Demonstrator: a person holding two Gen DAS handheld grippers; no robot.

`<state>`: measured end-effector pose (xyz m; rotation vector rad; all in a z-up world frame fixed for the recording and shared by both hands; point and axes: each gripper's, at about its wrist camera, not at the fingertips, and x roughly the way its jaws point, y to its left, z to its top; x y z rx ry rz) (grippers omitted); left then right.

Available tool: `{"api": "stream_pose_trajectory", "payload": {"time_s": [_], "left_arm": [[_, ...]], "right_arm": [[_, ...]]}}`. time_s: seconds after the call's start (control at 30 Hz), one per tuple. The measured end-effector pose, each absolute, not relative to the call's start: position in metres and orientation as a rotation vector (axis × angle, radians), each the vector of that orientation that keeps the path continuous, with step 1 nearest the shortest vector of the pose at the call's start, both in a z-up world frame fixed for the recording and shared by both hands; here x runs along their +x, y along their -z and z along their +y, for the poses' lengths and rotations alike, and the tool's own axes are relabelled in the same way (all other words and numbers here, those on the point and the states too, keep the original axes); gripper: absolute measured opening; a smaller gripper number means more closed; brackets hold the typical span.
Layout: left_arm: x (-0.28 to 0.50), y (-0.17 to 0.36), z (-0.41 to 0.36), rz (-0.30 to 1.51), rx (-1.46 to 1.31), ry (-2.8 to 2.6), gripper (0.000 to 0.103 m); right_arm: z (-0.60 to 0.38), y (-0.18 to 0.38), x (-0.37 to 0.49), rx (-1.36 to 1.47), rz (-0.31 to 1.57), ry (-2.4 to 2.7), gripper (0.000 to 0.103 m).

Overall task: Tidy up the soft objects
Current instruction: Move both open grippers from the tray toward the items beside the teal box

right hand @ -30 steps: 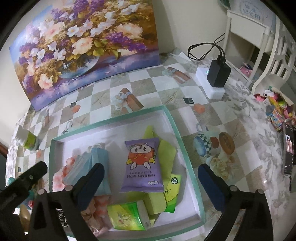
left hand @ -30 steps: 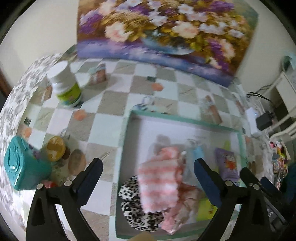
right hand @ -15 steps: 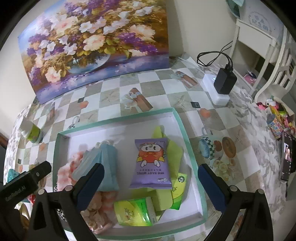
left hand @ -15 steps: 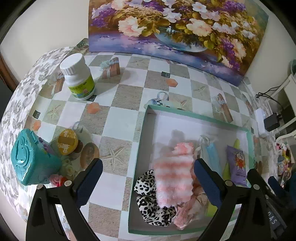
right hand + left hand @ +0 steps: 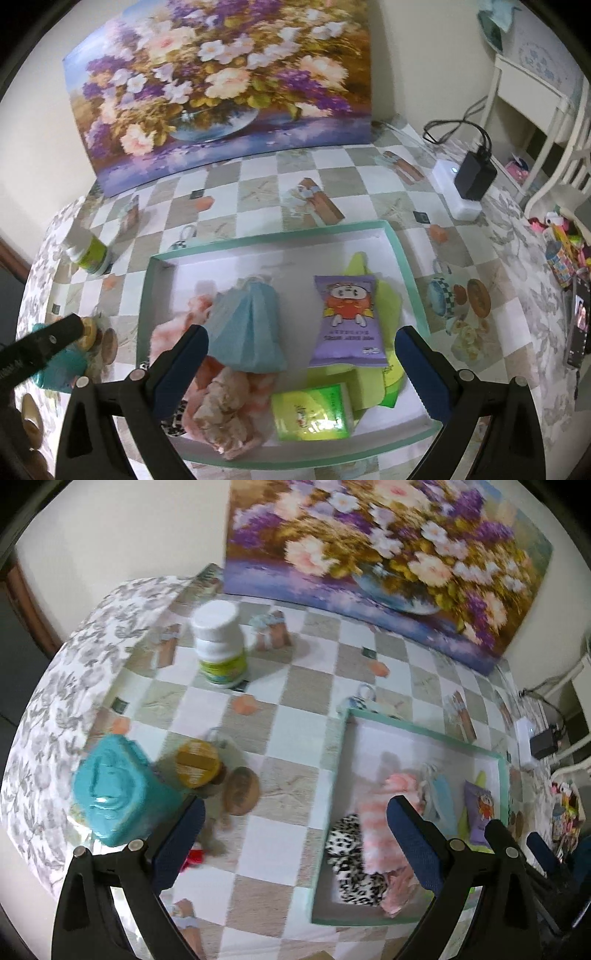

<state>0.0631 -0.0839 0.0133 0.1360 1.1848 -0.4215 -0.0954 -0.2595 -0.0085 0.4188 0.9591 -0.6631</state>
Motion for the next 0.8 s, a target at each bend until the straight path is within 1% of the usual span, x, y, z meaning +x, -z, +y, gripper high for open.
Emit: {"api": "stream_pose_trajectory", "payload": {"time_s": [0.13, 0.4, 0.53, 0.8], "left_arm": [[0.075, -0.024, -0.056, 1.172, 0.098, 0.378, 0.099], [0.106, -0.042, 0.040, 1.110, -0.013, 0.154, 0.099], [0.118, -0.036, 0.079, 1.126, -0.078, 0.075, 0.099], [0.134, -0.009, 0.132, 1.193, -0.174, -0.013, 0.099]], "right_arm": [[-0.249, 0.006, -0.089, 0.391, 0.957, 0.649, 0.103], [-0.221, 0.001, -0.072, 0.349, 0.949, 0.582, 0.103], [-0.201, 0.000, -0.059, 0.334, 0.949, 0.526, 0.103], [-0.150, 0.011, -0.028, 0.250, 0.985, 0.398, 0.103]]}}
